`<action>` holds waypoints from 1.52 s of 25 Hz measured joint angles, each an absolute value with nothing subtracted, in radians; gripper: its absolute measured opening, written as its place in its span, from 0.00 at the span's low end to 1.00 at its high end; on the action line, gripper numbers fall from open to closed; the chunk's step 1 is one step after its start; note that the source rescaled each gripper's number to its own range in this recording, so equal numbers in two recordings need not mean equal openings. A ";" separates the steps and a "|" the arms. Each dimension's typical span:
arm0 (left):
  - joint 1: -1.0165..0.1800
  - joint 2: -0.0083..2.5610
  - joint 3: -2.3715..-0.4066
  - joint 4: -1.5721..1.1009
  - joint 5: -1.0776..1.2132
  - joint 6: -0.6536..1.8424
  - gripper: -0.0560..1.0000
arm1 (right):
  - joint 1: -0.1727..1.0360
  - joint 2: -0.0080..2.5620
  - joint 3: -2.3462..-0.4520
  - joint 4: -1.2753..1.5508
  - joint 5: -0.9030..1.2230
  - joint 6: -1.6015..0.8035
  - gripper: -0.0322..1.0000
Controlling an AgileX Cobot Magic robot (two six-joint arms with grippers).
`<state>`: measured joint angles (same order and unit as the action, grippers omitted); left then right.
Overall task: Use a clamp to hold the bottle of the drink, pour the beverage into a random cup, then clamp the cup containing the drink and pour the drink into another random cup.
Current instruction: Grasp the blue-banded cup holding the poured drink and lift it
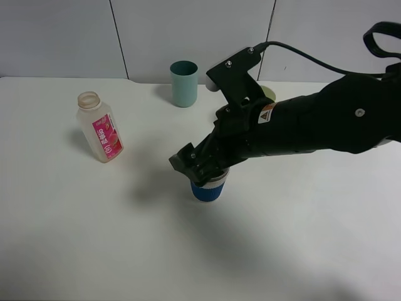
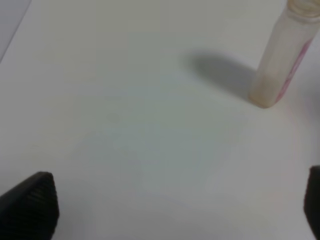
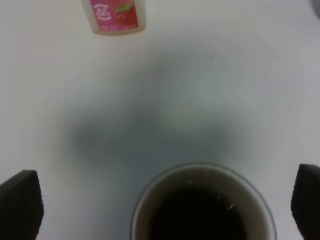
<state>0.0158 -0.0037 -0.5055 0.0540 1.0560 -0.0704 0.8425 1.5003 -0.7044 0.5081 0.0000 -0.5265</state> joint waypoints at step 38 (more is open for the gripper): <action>0.016 -0.004 -0.506 0.054 1.056 -0.070 1.00 | 0.843 1.795 -0.312 0.183 -0.765 -0.185 0.99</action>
<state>0.0158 -0.0037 -0.5055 0.0540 1.0560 -0.0704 0.8425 1.7953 -0.3121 0.1832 -0.7651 -0.1849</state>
